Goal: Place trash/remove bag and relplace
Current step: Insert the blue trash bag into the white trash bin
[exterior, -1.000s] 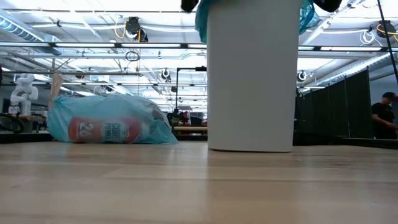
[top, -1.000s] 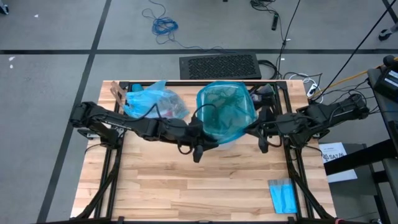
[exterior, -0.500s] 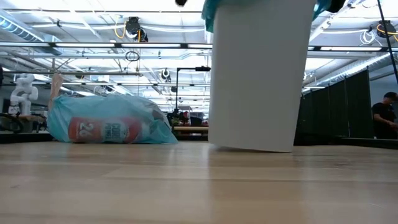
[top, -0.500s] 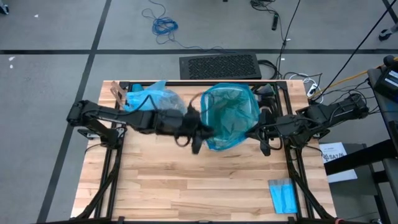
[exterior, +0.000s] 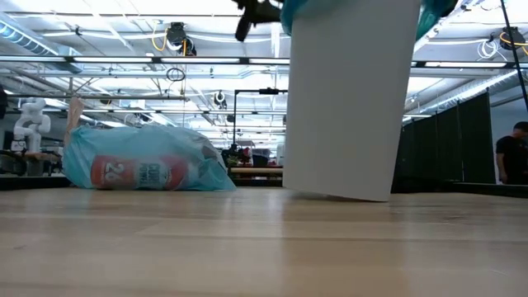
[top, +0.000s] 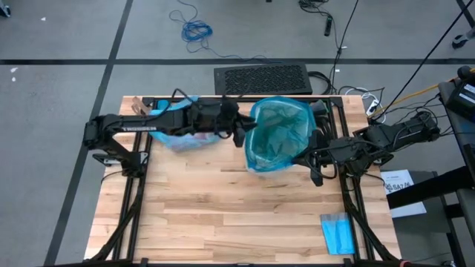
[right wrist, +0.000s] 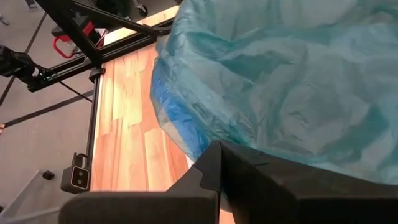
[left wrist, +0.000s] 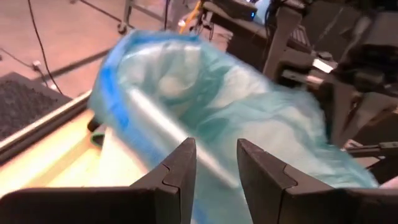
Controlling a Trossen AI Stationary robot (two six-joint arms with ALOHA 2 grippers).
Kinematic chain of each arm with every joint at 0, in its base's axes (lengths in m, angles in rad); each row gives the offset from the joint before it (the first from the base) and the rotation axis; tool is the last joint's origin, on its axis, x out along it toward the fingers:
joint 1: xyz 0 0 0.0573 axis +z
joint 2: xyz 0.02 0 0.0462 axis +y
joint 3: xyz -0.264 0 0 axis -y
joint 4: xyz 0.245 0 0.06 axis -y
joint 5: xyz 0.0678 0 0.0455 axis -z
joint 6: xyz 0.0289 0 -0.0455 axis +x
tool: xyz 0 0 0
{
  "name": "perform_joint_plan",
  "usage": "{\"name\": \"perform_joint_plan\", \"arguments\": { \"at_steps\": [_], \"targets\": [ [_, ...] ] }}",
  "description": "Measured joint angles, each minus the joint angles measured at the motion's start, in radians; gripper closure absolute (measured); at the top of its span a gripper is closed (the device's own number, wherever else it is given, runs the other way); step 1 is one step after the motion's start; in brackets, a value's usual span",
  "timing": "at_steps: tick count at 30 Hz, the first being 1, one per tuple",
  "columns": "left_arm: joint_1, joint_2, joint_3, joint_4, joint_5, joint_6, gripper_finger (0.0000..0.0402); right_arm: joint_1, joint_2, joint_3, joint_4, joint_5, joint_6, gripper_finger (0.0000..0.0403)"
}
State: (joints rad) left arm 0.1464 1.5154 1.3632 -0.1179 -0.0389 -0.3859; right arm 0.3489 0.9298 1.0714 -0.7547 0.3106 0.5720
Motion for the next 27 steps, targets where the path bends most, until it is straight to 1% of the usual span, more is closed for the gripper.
{"name": "perform_joint_plan", "arguments": {
  "at_steps": [4,7,11,17,21,25,27],
  "targets": [
    [0.035,0.036,0.0,0.007,0.089,-0.014,0.0288,-0.007,0.0,0.0,0.005,0.0,-0.008,0.0403],
    [0.038,0.053,0.0,0.033,0.125,-0.026,0.0288,-0.022,0.0,0.0,0.003,-0.006,-0.011,0.0403],
    [0.028,0.053,0.0,0.083,0.11,-0.018,0.0288,-0.028,-0.006,-0.002,0.013,-0.005,-0.012,0.0403],
    [0.031,0.053,0.0,0.054,0.121,-0.024,0.0288,-0.024,-0.025,-0.002,0.02,-0.056,0.012,0.0403],
    [0.03,0.053,0.0,0.052,0.122,-0.022,0.0288,-0.003,-0.036,0.02,0.01,-0.063,0.025,0.0403],
    [0.03,0.053,0.0,0.053,0.122,-0.021,0.0288,0.009,-0.037,0.061,-0.034,-0.112,0.024,0.0403],
    [0.031,0.053,0.0,0.052,0.122,-0.02,0.0288,0.01,-0.037,0.077,-0.089,-0.115,0.029,0.0403]
  ]
}}
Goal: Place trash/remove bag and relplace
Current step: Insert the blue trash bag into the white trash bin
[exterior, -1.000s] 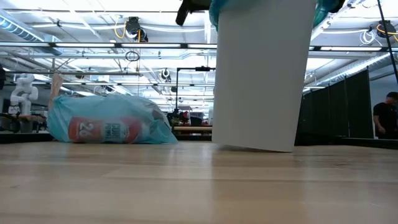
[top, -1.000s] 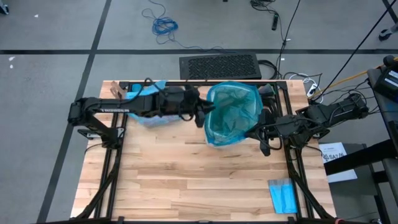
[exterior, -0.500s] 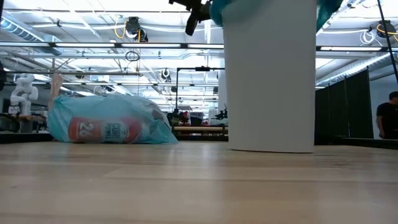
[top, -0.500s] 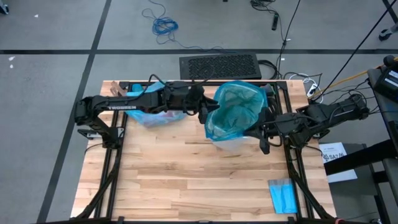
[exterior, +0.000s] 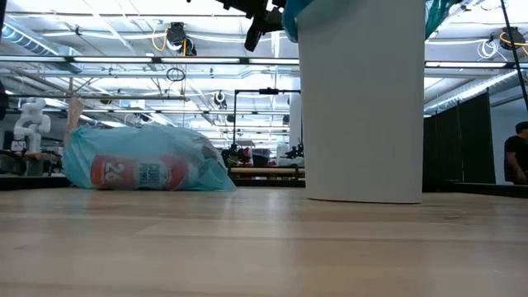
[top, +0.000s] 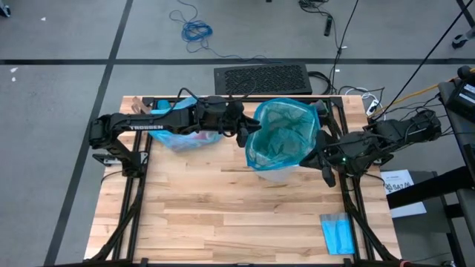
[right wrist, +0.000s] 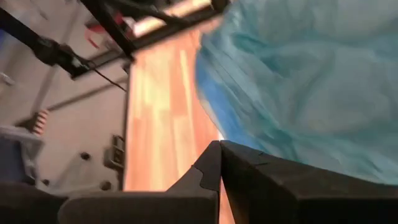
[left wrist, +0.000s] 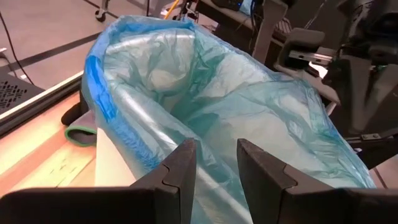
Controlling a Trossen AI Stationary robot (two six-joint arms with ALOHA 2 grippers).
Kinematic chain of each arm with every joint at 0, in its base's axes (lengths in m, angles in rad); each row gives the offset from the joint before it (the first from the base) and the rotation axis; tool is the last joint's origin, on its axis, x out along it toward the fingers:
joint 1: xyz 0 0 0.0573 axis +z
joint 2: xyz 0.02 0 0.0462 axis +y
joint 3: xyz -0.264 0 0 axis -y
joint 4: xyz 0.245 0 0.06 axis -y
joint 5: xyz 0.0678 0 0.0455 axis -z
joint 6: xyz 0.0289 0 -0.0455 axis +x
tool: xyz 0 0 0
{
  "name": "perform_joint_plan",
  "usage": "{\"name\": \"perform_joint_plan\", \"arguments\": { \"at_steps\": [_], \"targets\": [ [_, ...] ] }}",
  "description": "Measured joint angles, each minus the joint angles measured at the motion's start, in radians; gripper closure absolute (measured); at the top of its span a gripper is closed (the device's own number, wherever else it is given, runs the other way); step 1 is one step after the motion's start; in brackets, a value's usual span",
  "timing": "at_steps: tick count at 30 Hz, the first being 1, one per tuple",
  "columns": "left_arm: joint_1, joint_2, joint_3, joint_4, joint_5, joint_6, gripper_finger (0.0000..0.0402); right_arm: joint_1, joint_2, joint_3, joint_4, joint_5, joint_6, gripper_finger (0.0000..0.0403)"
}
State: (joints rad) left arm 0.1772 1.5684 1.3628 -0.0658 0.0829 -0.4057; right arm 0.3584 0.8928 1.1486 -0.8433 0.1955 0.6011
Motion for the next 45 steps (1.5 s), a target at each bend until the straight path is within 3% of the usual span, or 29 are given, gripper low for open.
{"name": "perform_joint_plan", "arguments": {
  "at_steps": [5,10,16,20,24,28,30,37,45],
  "targets": [
    [0.0,0.0,0.0,0.001,0.001,0.003,0.0288,0.017,-0.006,0.031,-0.058,0.001,-0.155,0.0394],
    [0.0,0.0,0.0,0.001,0.001,0.003,0.0288,0.039,-0.004,0.068,-0.123,-0.011,-0.362,0.0342],
    [0.0,0.0,0.0,0.001,0.001,0.01,0.0288,0.039,0.013,0.071,-0.2,0.078,-0.488,0.0269],
    [0.0,0.0,0.0,0.001,0.001,0.019,0.0288,0.039,0.034,0.071,-0.22,0.161,-0.523,0.0244],
    [0.0,0.0,0.0,0.001,0.001,0.02,0.0288,0.038,0.057,0.071,-0.222,0.188,-0.535,0.0271],
    [0.0,0.0,0.0,0.001,0.001,0.02,0.0288,0.039,0.059,0.073,-0.221,0.195,-0.495,0.0367],
    [0.0,0.0,0.0,0.001,0.001,0.02,0.0288,0.039,0.057,0.073,-0.222,0.199,-0.473,0.0391],
    [0.0,0.0,0.0,0.001,0.001,0.021,0.0288,0.039,0.052,0.142,-0.241,0.191,-0.468,0.0402],
    [0.0,0.0,0.0,0.001,0.0,0.021,0.0288,0.038,0.078,0.15,-0.234,0.092,-0.483,0.0403]
  ]
}}
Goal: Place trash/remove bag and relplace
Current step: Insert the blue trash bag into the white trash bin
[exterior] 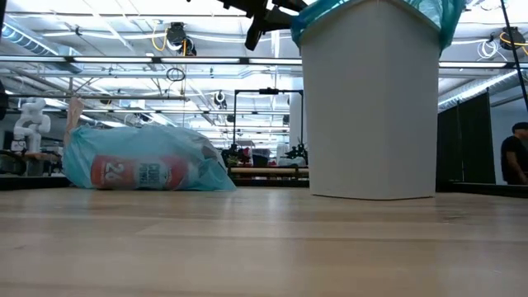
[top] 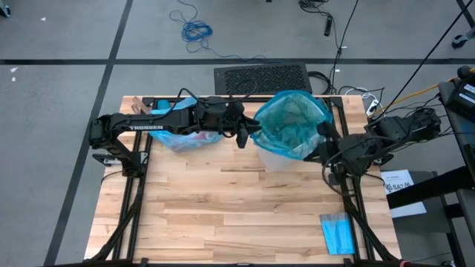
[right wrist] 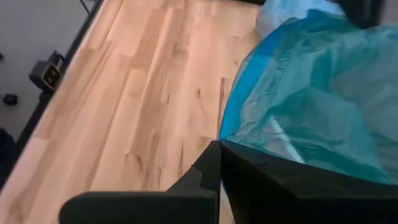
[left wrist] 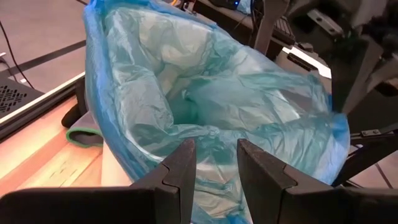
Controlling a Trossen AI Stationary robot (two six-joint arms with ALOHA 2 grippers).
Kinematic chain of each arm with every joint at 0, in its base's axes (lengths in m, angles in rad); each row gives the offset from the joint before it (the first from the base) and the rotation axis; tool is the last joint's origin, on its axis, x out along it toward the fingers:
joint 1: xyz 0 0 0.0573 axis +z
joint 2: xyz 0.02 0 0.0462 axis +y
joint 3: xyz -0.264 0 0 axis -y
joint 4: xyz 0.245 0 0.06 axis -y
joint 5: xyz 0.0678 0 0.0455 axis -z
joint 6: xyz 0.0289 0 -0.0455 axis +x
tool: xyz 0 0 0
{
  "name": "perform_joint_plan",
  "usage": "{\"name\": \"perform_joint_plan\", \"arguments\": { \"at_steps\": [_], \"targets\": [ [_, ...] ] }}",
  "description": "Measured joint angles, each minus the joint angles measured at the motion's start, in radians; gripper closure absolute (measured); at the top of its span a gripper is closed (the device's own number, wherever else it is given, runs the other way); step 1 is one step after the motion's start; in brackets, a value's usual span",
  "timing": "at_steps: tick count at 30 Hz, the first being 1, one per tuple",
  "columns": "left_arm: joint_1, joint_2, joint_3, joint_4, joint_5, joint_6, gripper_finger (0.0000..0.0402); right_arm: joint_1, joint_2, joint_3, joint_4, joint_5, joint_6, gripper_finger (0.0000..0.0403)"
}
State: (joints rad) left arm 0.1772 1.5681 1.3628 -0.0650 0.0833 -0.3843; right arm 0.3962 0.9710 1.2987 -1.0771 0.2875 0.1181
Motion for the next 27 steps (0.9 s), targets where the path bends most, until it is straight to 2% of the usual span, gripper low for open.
{"name": "perform_joint_plan", "arguments": {
  "at_steps": [11,15,27],
  "targets": [
    [0.0,0.0,0.0,-0.027,0.0,0.0,0.0288,-0.021,0.115,0.0,-0.002,-0.001,-0.051,0.0403],
    [0.0,0.0,0.0,-0.032,0.0,0.001,0.0288,-0.044,0.142,0.0,-0.026,0.027,-0.02,0.0403],
    [0.0,0.0,0.0,-0.095,-0.017,0.025,0.0288,-0.059,0.186,0.0,-0.036,0.021,-0.021,0.0403]
  ]
}}
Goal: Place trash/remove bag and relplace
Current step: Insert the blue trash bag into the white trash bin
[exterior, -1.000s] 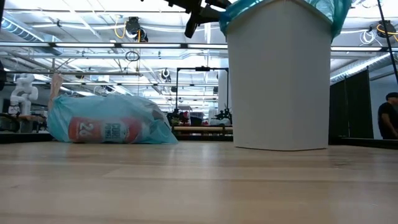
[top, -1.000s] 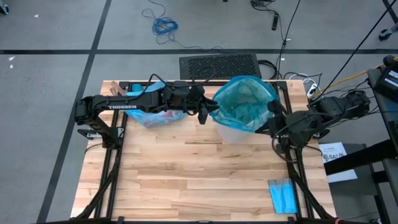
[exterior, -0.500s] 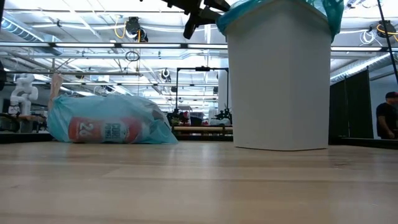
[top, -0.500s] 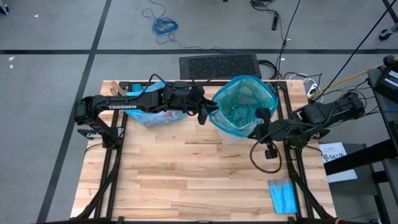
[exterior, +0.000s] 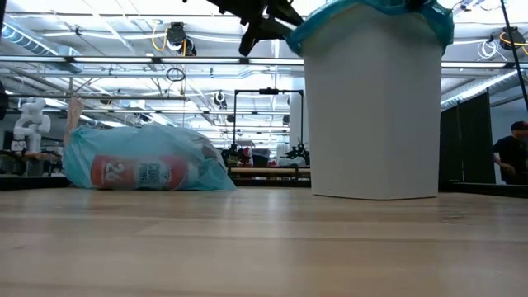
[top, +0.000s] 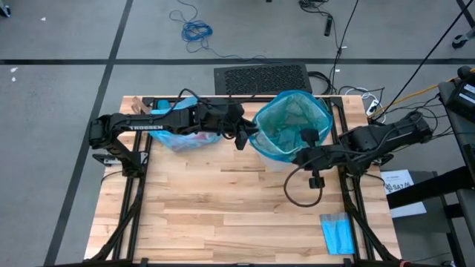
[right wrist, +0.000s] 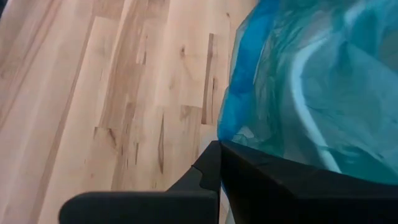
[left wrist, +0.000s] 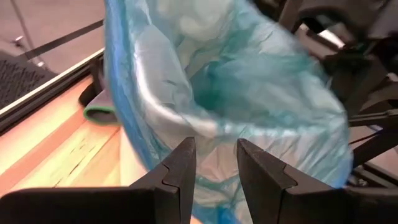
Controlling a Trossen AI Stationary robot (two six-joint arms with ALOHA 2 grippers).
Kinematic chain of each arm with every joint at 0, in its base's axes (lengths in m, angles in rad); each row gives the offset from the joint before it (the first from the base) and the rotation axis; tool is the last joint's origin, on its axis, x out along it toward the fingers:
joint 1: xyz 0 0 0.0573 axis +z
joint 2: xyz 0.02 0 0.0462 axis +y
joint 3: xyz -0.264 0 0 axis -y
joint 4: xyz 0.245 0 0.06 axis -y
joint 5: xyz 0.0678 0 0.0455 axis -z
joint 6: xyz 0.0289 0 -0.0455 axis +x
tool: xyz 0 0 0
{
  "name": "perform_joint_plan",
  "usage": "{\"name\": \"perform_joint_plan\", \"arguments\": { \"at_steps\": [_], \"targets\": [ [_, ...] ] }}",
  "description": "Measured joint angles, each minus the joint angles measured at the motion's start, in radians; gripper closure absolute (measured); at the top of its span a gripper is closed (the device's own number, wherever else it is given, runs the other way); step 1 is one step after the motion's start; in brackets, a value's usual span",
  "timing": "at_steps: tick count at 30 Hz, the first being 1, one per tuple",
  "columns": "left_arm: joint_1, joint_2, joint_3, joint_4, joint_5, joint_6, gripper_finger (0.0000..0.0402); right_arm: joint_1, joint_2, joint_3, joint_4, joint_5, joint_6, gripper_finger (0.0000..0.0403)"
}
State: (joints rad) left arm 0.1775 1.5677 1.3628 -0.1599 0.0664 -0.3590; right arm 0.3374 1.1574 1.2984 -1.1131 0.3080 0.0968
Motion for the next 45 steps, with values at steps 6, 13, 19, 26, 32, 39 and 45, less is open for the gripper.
{"name": "perform_joint_plan", "arguments": {
  "at_steps": [6,13,19,26,32,39,45],
  "targets": [
    [0.0,0.0,-0.001,-0.003,-0.01,0.007,0.0288,0.0,0.012,0.0,-0.003,-0.003,-0.004,0.0403],
    [0.0,0.0,-0.001,0.021,-0.014,0.008,0.0288,0.003,-0.005,0.0,0.002,-0.056,0.016,0.0365],
    [0.0,0.0,-0.001,0.019,-0.014,0.008,0.0288,0.004,-0.031,0.0,0.009,-0.106,0.042,0.0302],
    [0.0,0.0,-0.001,0.012,0.005,0.007,0.0288,0.005,-0.072,0.0,0.01,-0.144,0.104,0.024],
    [0.0,0.0,-0.001,0.012,0.038,0.006,0.0288,0.005,-0.13,0.0,0.038,-0.158,0.156,0.0221],
    [0.0,-0.019,-0.001,0.014,0.042,0.009,0.0288,0.005,-0.192,0.0,0.069,-0.155,0.209,0.022],
    [0.001,-0.075,-0.001,0.019,0.038,0.051,0.0288,0.003,-0.249,0.0,0.129,-0.094,0.229,0.022]
  ]
}}
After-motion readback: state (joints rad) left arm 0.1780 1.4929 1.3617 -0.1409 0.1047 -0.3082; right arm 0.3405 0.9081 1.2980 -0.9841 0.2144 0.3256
